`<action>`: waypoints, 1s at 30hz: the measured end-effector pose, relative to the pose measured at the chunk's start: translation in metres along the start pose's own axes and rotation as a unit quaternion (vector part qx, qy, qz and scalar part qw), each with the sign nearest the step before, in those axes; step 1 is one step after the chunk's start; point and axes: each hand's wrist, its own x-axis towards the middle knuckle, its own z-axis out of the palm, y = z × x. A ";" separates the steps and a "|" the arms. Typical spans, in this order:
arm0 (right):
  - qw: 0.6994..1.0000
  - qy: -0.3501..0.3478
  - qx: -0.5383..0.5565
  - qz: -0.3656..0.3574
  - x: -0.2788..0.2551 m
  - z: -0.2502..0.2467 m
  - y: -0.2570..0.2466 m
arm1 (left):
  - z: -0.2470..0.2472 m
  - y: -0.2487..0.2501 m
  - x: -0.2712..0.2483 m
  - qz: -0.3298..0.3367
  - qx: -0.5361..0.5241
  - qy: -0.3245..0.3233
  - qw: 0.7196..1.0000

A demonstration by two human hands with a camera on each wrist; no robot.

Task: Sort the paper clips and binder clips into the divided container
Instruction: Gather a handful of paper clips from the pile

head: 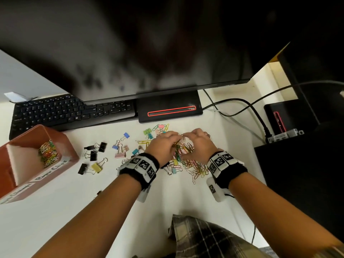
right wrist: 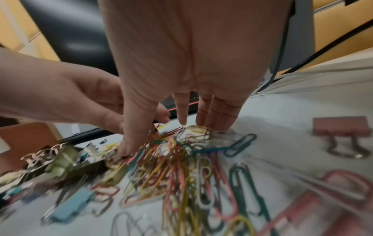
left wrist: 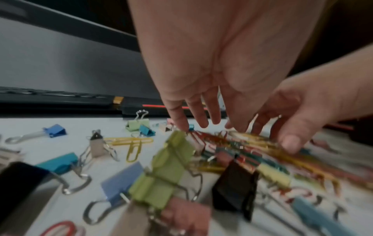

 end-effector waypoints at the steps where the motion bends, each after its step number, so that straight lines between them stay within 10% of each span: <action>1: 1.000 0.001 -0.013 0.000 -0.001 0.003 -0.002 | 0.005 -0.001 0.004 0.003 0.020 -0.021 1.000; 18: 0.996 0.023 0.090 0.013 0.007 0.016 0.000 | 0.003 -0.007 -0.001 -0.124 0.059 -0.048 0.989; 30: 0.989 0.041 0.140 0.012 0.001 0.010 -0.005 | 0.009 -0.003 0.008 -0.078 0.022 -0.062 0.995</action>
